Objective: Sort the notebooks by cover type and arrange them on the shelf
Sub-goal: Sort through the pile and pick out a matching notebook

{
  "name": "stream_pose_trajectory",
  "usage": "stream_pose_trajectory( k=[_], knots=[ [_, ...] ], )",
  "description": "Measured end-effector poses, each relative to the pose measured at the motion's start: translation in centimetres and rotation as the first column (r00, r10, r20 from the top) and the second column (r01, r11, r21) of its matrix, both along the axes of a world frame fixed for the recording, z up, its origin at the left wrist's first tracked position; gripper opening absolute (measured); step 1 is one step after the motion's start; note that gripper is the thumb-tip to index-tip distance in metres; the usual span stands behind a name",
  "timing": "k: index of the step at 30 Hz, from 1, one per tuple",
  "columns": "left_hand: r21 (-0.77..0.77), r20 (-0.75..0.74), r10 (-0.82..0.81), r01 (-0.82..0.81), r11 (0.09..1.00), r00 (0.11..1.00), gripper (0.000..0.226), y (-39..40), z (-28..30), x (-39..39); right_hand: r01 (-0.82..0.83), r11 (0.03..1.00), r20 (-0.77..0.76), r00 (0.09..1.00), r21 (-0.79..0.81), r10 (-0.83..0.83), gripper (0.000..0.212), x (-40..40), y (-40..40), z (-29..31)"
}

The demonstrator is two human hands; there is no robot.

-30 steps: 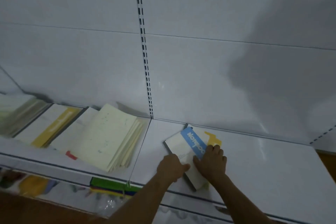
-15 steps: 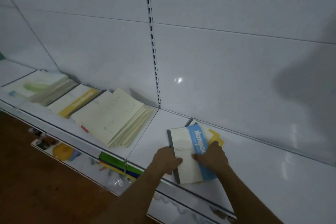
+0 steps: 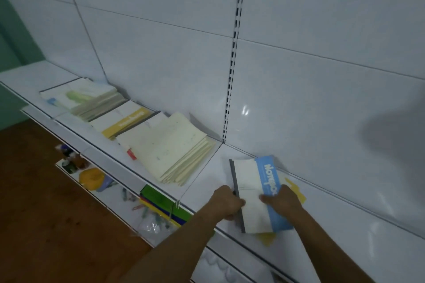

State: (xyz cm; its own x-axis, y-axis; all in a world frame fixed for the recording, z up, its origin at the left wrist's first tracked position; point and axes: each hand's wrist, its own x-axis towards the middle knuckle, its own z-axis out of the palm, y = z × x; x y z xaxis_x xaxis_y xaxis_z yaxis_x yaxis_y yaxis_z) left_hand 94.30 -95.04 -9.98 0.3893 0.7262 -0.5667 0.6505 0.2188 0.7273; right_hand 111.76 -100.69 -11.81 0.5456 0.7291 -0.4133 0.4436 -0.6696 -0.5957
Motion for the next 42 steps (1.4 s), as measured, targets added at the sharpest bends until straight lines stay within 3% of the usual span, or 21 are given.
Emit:
stream_pose_trajectory(
  k=[6,14,25,35,42],
  knots=[
    [0.19,0.244,0.127,-0.176,0.966,0.961,0.017,5.1,4.9,-3.8,0.177,0.939,-0.147,0.979,0.297,-0.138,0.056,-5.5,5.7,5.2],
    [0.356,0.372,0.347,-0.477,0.803,0.861,0.015,14.1,9.1,-21.0,0.026,0.866,-0.121,0.992,0.5,0.04,0.036,-23.2,17.7,10.9],
    [0.38,0.387,0.667,-0.769,0.514,0.637,0.015,21.2,9.7,-47.5,-0.293,0.809,-0.148,0.896,0.51,0.418,0.031,-50.3,29.8,12.6],
    [0.359,0.412,0.81,-0.892,0.277,0.417,0.013,28.1,9.2,-61.1,-0.51,0.702,-0.141,0.75,0.497,0.646,0.027,-65.7,41.0,11.8],
    [0.343,0.472,0.848,-0.936,0.075,0.241,0.013,34.8,10.5,-69.9,-0.63,0.569,-0.114,0.612,0.529,0.783,0.026,-76.3,50.2,13.5]
  ],
)
